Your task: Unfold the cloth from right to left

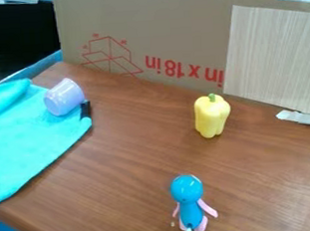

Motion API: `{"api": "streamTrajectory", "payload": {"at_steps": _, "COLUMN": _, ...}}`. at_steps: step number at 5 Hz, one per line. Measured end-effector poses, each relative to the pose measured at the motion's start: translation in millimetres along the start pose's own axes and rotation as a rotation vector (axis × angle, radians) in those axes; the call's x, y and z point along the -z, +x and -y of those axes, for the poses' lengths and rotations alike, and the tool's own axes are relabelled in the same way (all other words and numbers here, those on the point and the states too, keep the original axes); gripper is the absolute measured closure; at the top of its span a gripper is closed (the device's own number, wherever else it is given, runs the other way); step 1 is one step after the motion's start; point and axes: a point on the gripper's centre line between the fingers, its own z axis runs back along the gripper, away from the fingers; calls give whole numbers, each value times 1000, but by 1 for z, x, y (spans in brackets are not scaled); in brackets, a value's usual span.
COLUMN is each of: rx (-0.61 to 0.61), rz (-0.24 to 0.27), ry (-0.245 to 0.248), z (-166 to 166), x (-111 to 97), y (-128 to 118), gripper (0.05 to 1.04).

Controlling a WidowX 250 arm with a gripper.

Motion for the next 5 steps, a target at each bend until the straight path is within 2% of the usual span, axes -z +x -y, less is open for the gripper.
{"api": "streamTrajectory", "payload": {"at_steps": 1, "rx": -54, "rz": -20, "ry": -6, "z": 16, "x": 10, "y": -8, "gripper": 258}}
{"api": "streamTrajectory", "payload": {"at_steps": 2, "rx": -51, "rz": 12, "ry": 75, "z": 50, "x": -7, "y": 0, "gripper": 84}}
{"api": "streamTrajectory", "payload": {"at_steps": 3, "rx": -79, "rz": 8, "ry": 112, "z": 78, "x": -23, "y": -4, "gripper": 83}}
{"api": "streamTrajectory", "payload": {"at_steps": 4, "rx": -91, "rz": -10, "ry": 163, "z": 120, "x": -37, "y": 1, "gripper": 83}}
{"api": "streamTrajectory", "payload": {"at_steps": 5, "rx": -108, "rz": -33, "ry": 250, "z": 165, "x": -46, "y": 1, "gripper": 83}}
